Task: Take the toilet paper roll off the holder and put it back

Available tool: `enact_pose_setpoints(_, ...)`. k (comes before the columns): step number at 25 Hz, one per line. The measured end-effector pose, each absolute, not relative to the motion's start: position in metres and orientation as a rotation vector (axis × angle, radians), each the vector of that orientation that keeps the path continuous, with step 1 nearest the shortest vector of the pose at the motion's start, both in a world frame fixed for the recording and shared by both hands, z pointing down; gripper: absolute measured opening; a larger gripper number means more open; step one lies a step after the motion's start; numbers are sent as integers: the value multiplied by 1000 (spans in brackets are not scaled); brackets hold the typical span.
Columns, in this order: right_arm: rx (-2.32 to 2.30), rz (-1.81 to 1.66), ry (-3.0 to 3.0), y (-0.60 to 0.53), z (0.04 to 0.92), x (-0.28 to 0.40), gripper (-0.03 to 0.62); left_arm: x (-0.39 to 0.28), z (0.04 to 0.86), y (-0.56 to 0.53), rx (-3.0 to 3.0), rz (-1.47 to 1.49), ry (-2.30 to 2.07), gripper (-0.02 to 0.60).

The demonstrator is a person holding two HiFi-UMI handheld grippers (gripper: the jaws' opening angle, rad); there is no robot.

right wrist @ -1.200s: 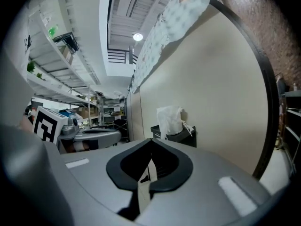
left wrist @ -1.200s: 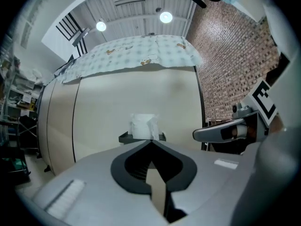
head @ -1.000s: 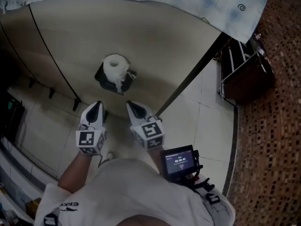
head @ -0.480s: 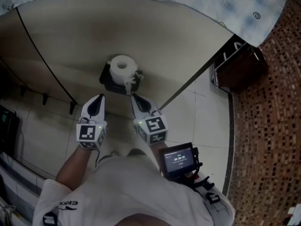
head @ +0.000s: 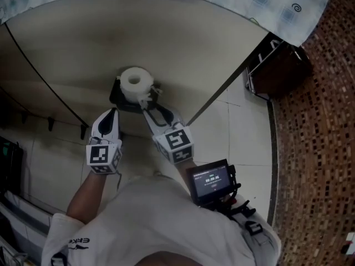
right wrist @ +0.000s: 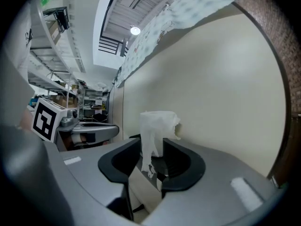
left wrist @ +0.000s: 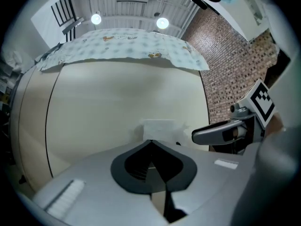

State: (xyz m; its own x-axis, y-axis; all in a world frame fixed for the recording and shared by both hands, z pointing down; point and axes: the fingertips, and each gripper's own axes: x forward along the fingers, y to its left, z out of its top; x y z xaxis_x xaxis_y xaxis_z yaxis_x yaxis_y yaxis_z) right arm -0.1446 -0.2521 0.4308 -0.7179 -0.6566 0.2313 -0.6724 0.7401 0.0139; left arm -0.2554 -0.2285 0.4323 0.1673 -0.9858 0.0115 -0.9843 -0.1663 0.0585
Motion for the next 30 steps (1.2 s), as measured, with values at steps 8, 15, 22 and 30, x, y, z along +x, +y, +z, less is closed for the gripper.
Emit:
enact_pose_setpoints(8,956,-32,-2681,-281,434,-179,472,-270,434,-231,2344,-35,-2028,2)
enact_pose_setpoints(15,959,-83,-2640,-316,436,-200,503,-286,427,-231,2326,-32,-2086,2)
enact_pose_setpoints(22,943,-102,-2607,-329,447,-213,503,-293,427,-226,2302,-20,-2116,2)
enact_pose_setpoints(30,933,-145,-2625,-330,443,-211,462,-292,429,-228,2295,-7,-2116,2)
